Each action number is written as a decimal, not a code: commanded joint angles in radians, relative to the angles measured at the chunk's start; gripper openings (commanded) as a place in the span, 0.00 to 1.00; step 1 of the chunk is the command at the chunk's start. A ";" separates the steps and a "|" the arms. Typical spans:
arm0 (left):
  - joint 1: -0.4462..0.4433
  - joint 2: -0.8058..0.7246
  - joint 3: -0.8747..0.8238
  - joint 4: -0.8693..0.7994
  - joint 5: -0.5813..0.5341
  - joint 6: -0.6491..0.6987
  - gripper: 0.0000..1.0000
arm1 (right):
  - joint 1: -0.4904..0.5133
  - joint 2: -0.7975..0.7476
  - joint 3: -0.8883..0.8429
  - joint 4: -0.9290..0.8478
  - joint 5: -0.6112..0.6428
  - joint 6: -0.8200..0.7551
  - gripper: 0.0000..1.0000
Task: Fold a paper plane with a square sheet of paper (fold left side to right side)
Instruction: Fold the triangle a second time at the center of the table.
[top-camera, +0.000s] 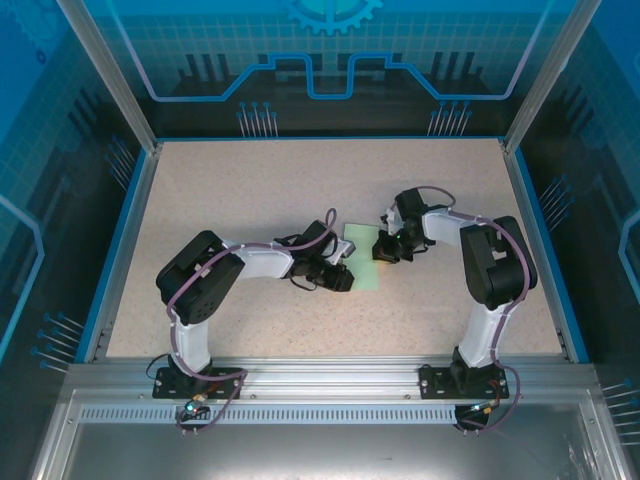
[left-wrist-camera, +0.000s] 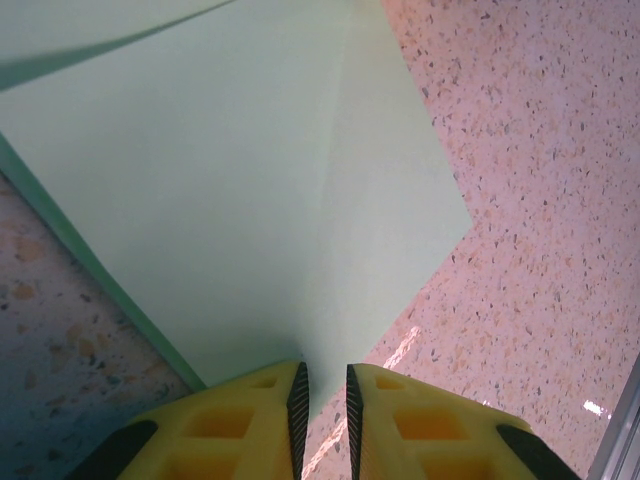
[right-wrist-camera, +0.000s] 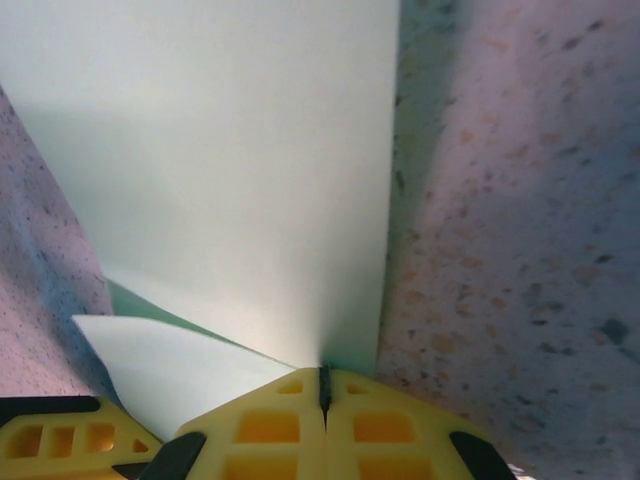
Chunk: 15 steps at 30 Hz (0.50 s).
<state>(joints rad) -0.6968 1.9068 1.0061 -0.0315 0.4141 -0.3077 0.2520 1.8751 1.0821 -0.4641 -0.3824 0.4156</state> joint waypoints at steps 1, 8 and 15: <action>-0.007 0.032 -0.046 -0.098 -0.049 0.022 0.21 | -0.047 0.017 0.026 -0.011 0.078 -0.021 0.00; -0.008 0.011 -0.052 -0.085 -0.043 0.016 0.22 | -0.054 -0.101 -0.015 0.034 0.011 -0.020 0.00; -0.007 0.003 -0.047 -0.076 -0.035 0.009 0.22 | 0.063 -0.164 -0.087 0.101 -0.075 0.020 0.00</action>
<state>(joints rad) -0.6968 1.9026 0.9985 -0.0200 0.4145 -0.3084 0.2638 1.7264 1.0294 -0.3977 -0.4023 0.4141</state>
